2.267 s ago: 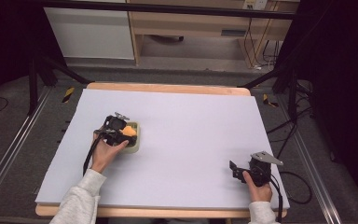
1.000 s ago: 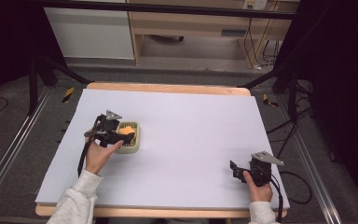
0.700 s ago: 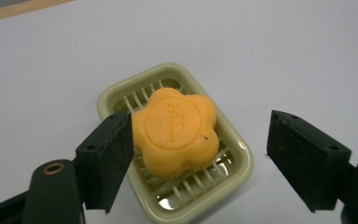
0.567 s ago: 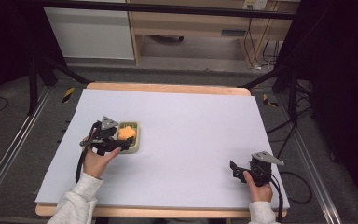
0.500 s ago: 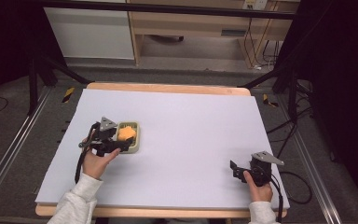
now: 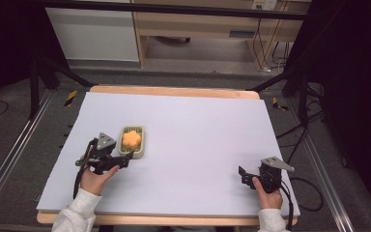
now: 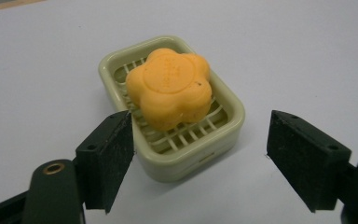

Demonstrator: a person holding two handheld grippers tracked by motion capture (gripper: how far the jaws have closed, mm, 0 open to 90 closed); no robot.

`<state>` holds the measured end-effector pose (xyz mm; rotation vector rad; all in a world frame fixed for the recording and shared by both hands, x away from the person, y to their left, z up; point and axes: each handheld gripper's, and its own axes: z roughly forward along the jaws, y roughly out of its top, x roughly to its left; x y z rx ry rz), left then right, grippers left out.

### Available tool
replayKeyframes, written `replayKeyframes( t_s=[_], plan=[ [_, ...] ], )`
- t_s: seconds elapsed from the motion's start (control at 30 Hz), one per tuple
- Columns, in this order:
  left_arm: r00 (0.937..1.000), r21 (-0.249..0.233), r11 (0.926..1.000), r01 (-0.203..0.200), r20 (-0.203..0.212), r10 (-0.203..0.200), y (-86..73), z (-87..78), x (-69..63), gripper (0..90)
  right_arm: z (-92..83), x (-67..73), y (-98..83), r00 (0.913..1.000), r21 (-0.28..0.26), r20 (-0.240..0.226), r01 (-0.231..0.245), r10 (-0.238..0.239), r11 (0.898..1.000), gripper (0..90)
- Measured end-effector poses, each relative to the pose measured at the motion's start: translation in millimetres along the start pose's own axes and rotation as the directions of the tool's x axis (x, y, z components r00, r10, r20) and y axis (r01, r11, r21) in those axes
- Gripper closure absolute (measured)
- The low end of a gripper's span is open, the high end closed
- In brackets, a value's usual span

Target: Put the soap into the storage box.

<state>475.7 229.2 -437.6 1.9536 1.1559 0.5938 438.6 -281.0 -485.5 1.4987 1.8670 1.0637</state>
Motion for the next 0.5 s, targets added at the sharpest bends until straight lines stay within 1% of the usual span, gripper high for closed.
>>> replayKeyframes(
  t_s=[0.1, 0.13, 0.17, 0.23, 0.4, 0.47, 0.5],
  plan=[
    [0.9998, -0.015, 0.9997, 0.020, -0.002, -0.020, -7.5, -5.6, 4.9, 22.3, -0.1, 0.0, -0.1, 1.0000, 0.000, 0.001, 0.000, 0.000, 1.000, 5.5],
    [0.9997, -0.014, 0.9996, 0.025, -0.002, -0.025, -10.4, -7.3, 6.8, 22.3, -0.1, 0.0, 0.0, 1.0000, -0.001, 0.000, -0.002, 0.002, 1.000, 5.5],
    [0.9993, -0.014, 0.9992, 0.038, -0.001, -0.038, -15.4, -8.9, 9.3, 22.3, -0.2, 0.0, -0.1, 1.0000, -0.002, 0.002, 0.000, 0.000, 1.000, 5.5],
    [0.9990, -0.010, 0.9989, 0.046, -0.001, -0.046, -20.4, -9.9, 12.0, 22.3, -0.2, 0.1, -0.1, 1.0000, -0.001, 0.003, -0.001, 0.001, 1.000, 5.5],
    [0.9977, 0.012, 0.9979, 0.064, -0.024, -0.064, -34.3, -15.4, 21.3, 22.1, -0.1, 0.0, -0.1, 1.0000, -0.001, 0.002, -0.003, 0.003, 1.000, 5.5],
    [0.9973, 0.010, 0.9979, 0.064, -0.037, -0.064, -37.2, -17.8, 24.3, 21.7, 0.1, 0.2, 0.0, 1.0000, 0.001, 0.002, -0.006, 0.006, 1.000, 5.5],
    [0.9973, 0.010, 0.9979, 0.064, -0.037, -0.064, -37.2, -17.8, 24.3, 21.7, 0.1, 0.2, 0.0, 1.0000, 0.001, 0.002, -0.006, 0.006, 1.000, 5.5]
  ],
)
